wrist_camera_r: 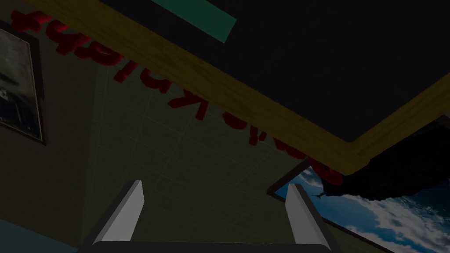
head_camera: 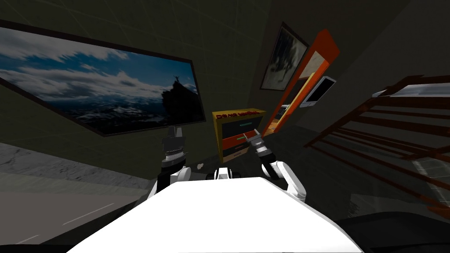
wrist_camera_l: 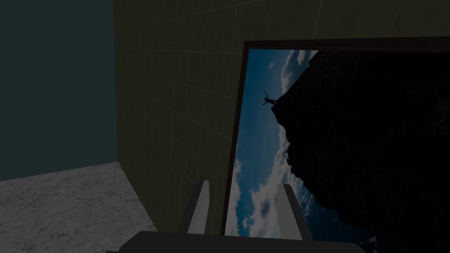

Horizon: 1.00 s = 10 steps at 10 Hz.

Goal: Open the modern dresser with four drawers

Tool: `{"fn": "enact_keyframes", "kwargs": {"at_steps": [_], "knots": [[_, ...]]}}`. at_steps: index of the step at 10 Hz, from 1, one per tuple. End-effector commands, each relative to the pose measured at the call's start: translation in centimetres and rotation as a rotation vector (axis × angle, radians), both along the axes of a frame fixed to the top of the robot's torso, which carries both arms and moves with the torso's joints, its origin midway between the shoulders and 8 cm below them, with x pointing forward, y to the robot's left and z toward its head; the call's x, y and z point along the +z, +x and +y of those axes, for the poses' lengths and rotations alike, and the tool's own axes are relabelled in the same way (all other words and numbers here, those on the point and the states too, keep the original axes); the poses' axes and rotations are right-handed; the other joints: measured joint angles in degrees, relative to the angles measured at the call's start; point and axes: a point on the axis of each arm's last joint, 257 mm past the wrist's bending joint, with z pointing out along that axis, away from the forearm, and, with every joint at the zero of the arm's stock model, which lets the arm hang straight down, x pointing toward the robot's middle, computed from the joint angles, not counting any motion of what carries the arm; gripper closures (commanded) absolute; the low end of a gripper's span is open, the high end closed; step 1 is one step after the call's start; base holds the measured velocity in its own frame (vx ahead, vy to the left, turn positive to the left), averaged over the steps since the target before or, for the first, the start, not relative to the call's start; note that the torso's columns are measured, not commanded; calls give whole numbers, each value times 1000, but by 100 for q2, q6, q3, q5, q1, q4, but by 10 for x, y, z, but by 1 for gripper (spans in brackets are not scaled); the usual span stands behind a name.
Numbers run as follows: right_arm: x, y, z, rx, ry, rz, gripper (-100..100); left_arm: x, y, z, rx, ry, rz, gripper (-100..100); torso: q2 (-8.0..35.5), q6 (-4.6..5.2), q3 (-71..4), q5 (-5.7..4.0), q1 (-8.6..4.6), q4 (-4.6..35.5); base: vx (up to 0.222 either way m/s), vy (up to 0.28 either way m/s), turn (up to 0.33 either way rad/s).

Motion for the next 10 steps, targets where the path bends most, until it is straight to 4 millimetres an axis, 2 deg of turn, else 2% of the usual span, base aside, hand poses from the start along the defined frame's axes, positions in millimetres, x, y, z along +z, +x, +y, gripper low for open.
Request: {"fn": "enact_keyframes", "kwargs": {"at_steps": [1, 9, 10], "knots": [[-8, 5, -4, -45, -137, -2, -100, 0, 0, 0, 0, 0, 0, 0, -2, -1, -1, 0, 1, 0, 44, -3, 51], [-41, 22, -26, -183, -620, -8, -100, 0, 0, 0, 0, 0, 0, 0, 0, 0, 0, 0, 1, 0, 45, -7, 70], [-41, 22, -26, -186, -634, -12, -100, 0, 0, 0, 0, 0, 0, 0, -4, -1, -3, 0, 0, -1, 41, -12, 35]]}}
